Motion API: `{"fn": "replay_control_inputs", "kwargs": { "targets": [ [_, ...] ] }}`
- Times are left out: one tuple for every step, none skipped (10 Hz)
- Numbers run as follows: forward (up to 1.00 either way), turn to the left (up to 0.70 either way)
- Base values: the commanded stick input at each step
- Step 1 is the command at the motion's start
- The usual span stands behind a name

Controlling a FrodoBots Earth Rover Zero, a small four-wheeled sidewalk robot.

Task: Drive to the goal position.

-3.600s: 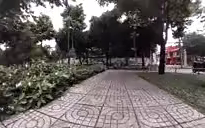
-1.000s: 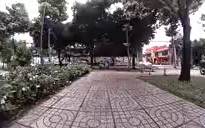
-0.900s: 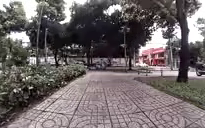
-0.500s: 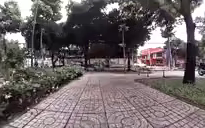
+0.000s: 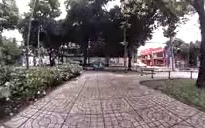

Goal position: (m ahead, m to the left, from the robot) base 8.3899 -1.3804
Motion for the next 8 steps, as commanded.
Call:
{"fn": "replay_control_inputs", "kwargs": {
  "targets": [
    [1.0, 0.0],
    [1.0, 0.0],
    [1.0, -0.27],
    [1.0, -0.27],
    [1.0, -0.14],
    [1.0, 0.0],
    [1.0, -0.12],
    [1.0, -0.27]
  ]
}}
